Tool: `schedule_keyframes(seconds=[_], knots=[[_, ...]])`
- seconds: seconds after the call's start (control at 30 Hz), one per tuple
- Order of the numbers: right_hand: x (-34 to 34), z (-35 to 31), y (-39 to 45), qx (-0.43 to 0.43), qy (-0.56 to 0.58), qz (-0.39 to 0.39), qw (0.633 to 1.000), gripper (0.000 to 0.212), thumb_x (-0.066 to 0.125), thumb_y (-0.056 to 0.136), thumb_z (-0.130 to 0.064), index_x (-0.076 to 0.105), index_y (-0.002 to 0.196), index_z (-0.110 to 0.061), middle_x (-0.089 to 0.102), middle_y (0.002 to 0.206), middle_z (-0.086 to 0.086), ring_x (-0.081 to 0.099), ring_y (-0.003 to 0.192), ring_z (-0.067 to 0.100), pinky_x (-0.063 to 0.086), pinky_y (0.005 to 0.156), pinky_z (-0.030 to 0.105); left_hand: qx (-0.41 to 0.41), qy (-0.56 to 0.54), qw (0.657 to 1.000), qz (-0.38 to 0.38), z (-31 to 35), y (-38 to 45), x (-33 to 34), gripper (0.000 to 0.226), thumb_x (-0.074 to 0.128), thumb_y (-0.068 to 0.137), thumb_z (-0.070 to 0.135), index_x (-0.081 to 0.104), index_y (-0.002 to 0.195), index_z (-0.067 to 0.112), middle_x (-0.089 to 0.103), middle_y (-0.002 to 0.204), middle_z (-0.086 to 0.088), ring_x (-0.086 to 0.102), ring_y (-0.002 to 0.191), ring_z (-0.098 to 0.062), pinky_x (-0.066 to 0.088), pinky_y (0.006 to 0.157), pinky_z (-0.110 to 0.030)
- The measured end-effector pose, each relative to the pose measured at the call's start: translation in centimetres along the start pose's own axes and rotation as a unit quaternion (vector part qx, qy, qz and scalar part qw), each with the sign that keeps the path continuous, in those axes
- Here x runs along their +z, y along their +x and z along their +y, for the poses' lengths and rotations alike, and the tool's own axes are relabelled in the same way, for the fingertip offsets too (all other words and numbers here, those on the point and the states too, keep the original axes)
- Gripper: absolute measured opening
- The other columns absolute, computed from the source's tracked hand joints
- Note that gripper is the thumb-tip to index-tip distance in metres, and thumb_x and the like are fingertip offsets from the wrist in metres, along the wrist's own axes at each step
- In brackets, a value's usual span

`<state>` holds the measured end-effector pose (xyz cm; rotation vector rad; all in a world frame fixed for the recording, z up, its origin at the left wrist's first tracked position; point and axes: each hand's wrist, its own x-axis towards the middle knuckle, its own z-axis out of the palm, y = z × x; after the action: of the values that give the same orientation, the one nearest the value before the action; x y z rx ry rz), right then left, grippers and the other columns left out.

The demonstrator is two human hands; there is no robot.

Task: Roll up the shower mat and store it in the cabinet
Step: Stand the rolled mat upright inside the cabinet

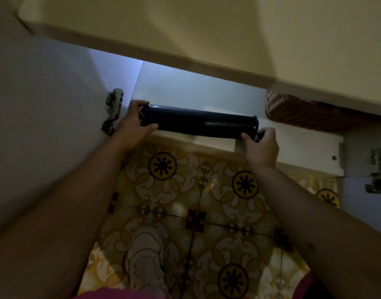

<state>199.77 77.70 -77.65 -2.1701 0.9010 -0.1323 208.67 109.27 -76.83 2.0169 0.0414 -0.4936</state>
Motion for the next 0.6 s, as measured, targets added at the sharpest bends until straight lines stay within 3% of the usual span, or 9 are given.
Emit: schedule_keyframes(seconds=[0.07,0.17,0.3,0.37,0.4,0.5,0.6], knots=[[0.8,-0.4,-1.2,0.051,0.009,0.033,0.998,0.022,0.068,0.083,-0.034,0.049,0.085,-0.024,0.05,0.076,-0.014,0.055,0.076,0.013,0.033,0.054,0.017,0.004,0.017,1.0,0.012,-0.5,-0.1,0.2,0.058,0.068,0.087,0.018,0.031,0.127,0.037,0.04,0.131,0.005,0.048,0.117,-0.019,0.051,0.094,-0.046],[1.8,-1.1,-2.8,0.119,0.08,0.068,0.987,0.016,0.067,0.085,-0.025,0.055,0.095,-0.026,0.055,0.082,-0.016,0.058,0.086,0.012,0.038,0.065,0.017,0.005,0.023,0.999,0.039,-1.0,-0.2,0.7,0.06,0.068,0.087,0.02,0.028,0.13,0.035,0.042,0.136,-0.003,0.05,0.118,-0.021,0.051,0.092,-0.042],[3.3,-2.6,-5.6,0.127,0.146,0.011,0.981,0.047,0.067,0.086,-0.031,0.051,0.13,-0.024,0.06,0.114,-0.011,0.055,0.105,0.008,0.034,0.067,0.009,0.0,0.032,0.999,0.043,-1.5,-0.2,1.0,0.061,0.066,0.089,0.022,0.024,0.131,0.036,0.041,0.139,-0.006,0.049,0.116,-0.019,0.049,0.091,-0.037],[4.6,-3.8,-6.9,0.154,0.183,-0.066,0.969,0.07,0.066,0.085,-0.038,0.033,0.145,-0.027,0.046,0.143,-0.002,0.047,0.124,0.017,0.042,0.088,0.023,0.003,0.037,0.998,0.042,-1.7,-0.1,1.1,0.063,0.066,0.088,0.021,0.024,0.131,0.036,0.039,0.139,-0.005,0.047,0.115,-0.018,0.047,0.089,-0.034],[5.2,-4.5,-7.2,0.166,0.202,-0.096,0.96,0.08,0.067,0.084,-0.04,0.021,0.149,-0.029,0.035,0.152,0.001,0.04,0.132,0.022,0.039,0.098,0.034,0.003,0.04,0.998,0.044,-1.9,0.0,1.2,0.064,0.067,0.088,0.021,0.023,0.131,0.036,0.039,0.14,-0.005,0.046,0.115,-0.017,0.046,0.089,-0.033],[7.0,-6.9,-6.1,0.168,0.229,-0.113,0.952,0.097,0.069,0.082,-0.042,0.003,0.151,-0.029,0.028,0.155,0.005,0.034,0.136,0.027,0.03,0.105,0.038,0.014,0.035,0.997,0.068,-2.4,0.0,1.9,0.066,0.071,0.085,0.018,0.025,0.131,0.029,0.039,0.141,-0.006,0.046,0.118,-0.017,0.047,0.093,-0.03],[7.9,-9.0,-2.8,0.131,0.185,-0.119,0.967,0.102,0.072,0.078,-0.046,0.003,0.152,-0.025,0.031,0.153,0.007,0.033,0.137,0.03,0.029,0.11,0.039,0.033,-0.029,0.992,0.122,-2.7,-0.4,3.1,0.063,0.074,0.081,0.019,0.029,0.123,0.029,0.045,0.13,-0.004,0.052,0.114,-0.015,0.049,0.088,-0.023]])
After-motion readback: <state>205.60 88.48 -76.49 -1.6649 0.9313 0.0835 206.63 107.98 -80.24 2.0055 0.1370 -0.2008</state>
